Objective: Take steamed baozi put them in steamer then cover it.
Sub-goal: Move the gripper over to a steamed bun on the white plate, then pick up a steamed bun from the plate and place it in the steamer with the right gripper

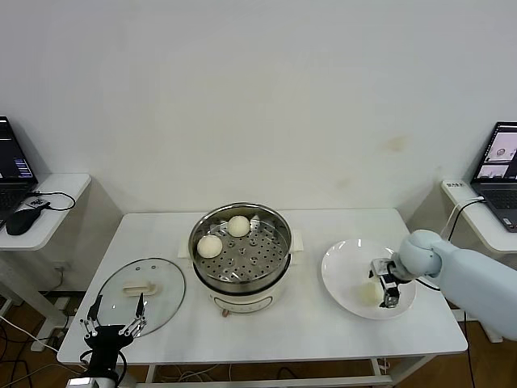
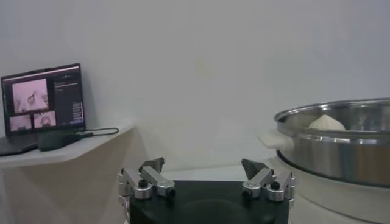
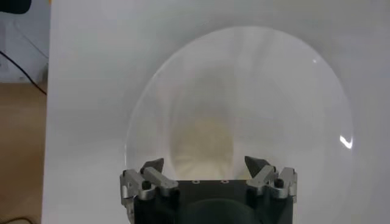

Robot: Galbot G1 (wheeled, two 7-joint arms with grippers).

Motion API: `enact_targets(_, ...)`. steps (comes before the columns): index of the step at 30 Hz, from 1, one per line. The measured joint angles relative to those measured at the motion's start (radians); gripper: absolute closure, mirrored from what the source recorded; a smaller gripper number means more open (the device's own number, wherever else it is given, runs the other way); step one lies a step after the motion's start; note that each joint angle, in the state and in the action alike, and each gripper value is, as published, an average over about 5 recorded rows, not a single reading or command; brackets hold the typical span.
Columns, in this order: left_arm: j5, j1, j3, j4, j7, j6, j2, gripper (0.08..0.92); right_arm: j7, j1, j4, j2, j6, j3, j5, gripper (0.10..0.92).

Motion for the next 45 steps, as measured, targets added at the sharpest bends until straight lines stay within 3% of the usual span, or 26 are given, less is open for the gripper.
enact_targets(11,-0.002,-0.002,-0.001,0.003,-0.001,-0.002,-0.002,0.177,-0.006,-0.017,-0.02,0.02,-0.01,0.015,-0.002,0.466)
enact_targets(17,-0.002,-0.004,-0.001,-0.002,-0.002,-0.002,-0.005,0.177,-0.015,-0.01,-0.02,0.017,-0.006,0.029,0.004,0.527)
enact_targets(32,-0.006,-0.008,0.0,-0.023,-0.001,0.001,0.005,0.177,-0.058,0.254,0.011,0.029,-0.018,-0.022,0.119,0.513)
enact_targets(45,-0.011,-0.004,-0.008,-0.033,-0.001,-0.001,0.006,0.177,-0.015,0.63,0.052,0.233,-0.034,-0.206,0.315,0.483)
